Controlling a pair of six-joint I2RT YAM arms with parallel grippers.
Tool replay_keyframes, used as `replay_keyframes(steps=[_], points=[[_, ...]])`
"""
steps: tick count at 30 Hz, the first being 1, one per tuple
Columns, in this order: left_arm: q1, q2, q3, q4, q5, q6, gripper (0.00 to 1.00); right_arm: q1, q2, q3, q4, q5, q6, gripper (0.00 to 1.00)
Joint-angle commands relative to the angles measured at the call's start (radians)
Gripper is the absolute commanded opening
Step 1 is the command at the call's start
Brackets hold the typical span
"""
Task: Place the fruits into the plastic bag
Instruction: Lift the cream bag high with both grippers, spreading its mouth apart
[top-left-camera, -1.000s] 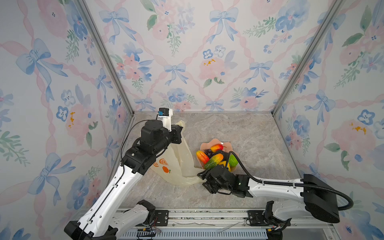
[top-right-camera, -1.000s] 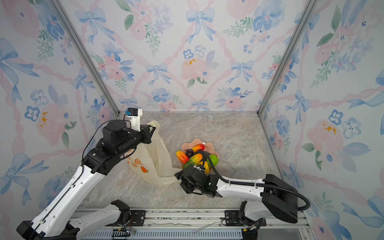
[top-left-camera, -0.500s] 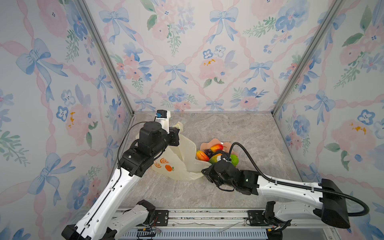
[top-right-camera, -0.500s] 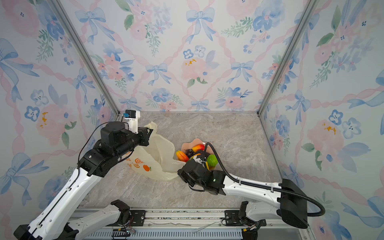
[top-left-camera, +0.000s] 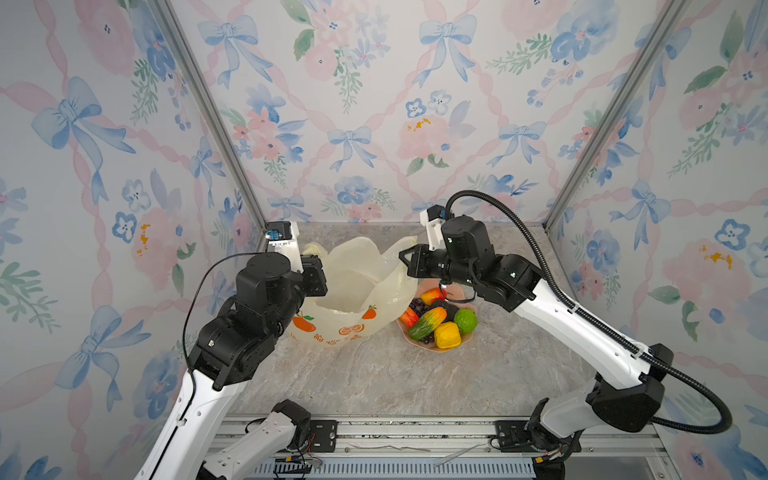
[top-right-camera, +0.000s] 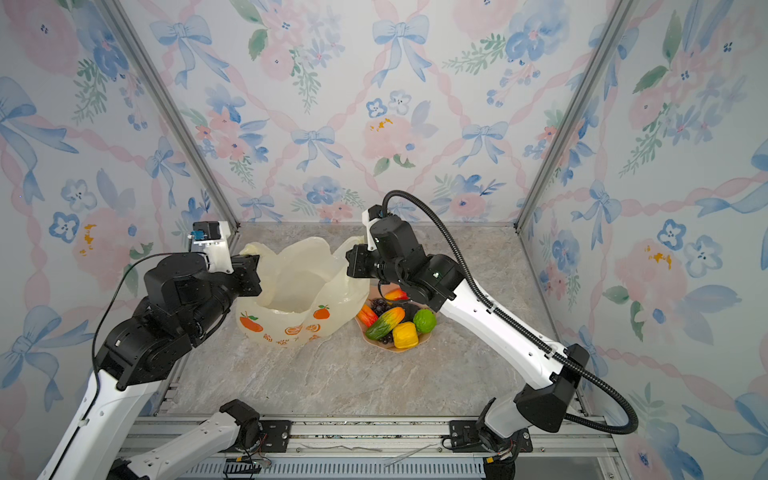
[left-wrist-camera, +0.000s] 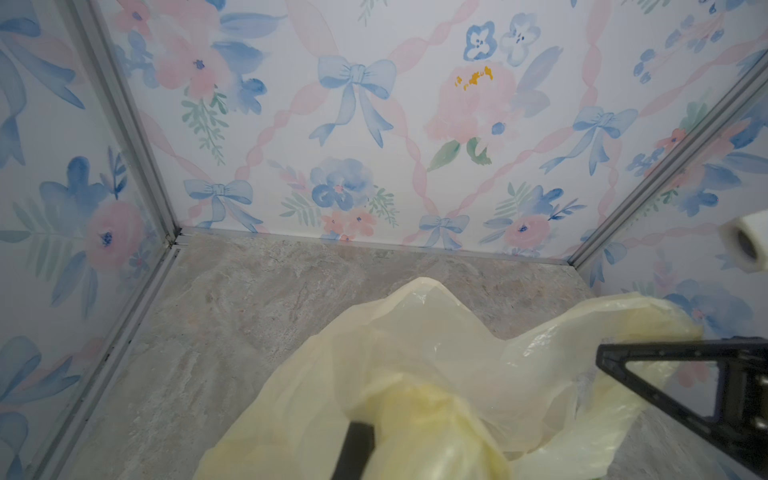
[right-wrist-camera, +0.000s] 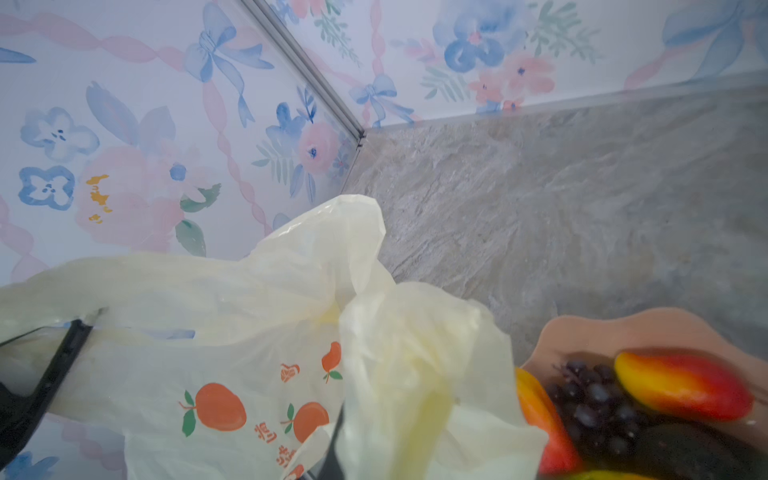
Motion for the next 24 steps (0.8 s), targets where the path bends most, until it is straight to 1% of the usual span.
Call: replay_keyframes(steps=[1, 3, 4, 5, 7, 9, 10, 12, 13, 15, 17, 19, 20, 21, 23, 24], points=[[0.039, 0.090, 0.051, -0.026, -0.093, 0.066, 0.00, -0.044, 0.059, 0.140, 0.023, -0.003, -0.275, 0.00], [0.151, 0.179, 0.136, -0.025, 0.029, 0.067, 0.00, -0.070, 0.107, 0.224, 0.097, 0.013, -0.390, 0.00], [0.217, 0.223, 0.197, -0.019, 0.116, 0.043, 0.00, -0.079, 0.128, 0.271, 0.125, 0.017, -0.440, 0.00], [0.256, 0.275, 0.272, -0.007, 0.172, 0.026, 0.00, -0.087, 0.169, 0.347, 0.141, 0.019, -0.493, 0.00], [0.262, 0.350, 0.428, 0.020, 0.206, 0.018, 0.00, -0.088, 0.228, 0.541, 0.110, 0.023, -0.565, 0.00], [0.241, 0.418, 0.606, 0.055, 0.215, 0.010, 0.00, -0.074, 0.274, 0.746, 0.075, 0.002, -0.606, 0.00], [0.222, 0.442, 0.688, 0.078, 0.208, 0.012, 0.00, -0.063, 0.275, 0.799, 0.083, -0.003, -0.624, 0.00], [0.167, 0.455, 0.785, 0.133, 0.196, 0.031, 0.00, -0.027, 0.224, 0.814, 0.145, -0.033, -0.662, 0.00], [0.132, 0.443, 0.795, 0.174, 0.193, 0.045, 0.00, -0.008, 0.171, 0.753, 0.198, -0.058, -0.668, 0.00], [0.075, 0.394, 0.734, 0.240, 0.209, 0.056, 0.00, 0.019, 0.040, 0.573, 0.325, -0.094, -0.657, 0.00], [0.063, 0.302, 0.566, 0.292, 0.230, 0.067, 0.00, 0.030, -0.085, 0.333, 0.426, -0.109, -0.643, 0.00], [0.063, 0.164, 0.286, 0.377, 0.176, 0.094, 0.00, 0.019, -0.194, 0.089, 0.475, -0.066, -0.612, 0.00], [0.064, 0.093, 0.113, 0.423, 0.129, 0.094, 0.00, -0.004, -0.238, -0.071, 0.504, -0.056, -0.562, 0.00], [0.066, 0.026, -0.034, 0.446, 0.107, 0.084, 0.00, -0.037, -0.264, -0.210, 0.518, -0.060, -0.496, 0.00], [0.076, -0.051, -0.263, 0.449, 0.116, 0.043, 0.00, -0.095, -0.266, -0.416, 0.494, -0.082, -0.363, 0.00], [0.079, -0.069, -0.342, 0.448, 0.123, 0.022, 0.00, -0.110, -0.258, -0.475, 0.476, -0.100, -0.315, 0.00]])
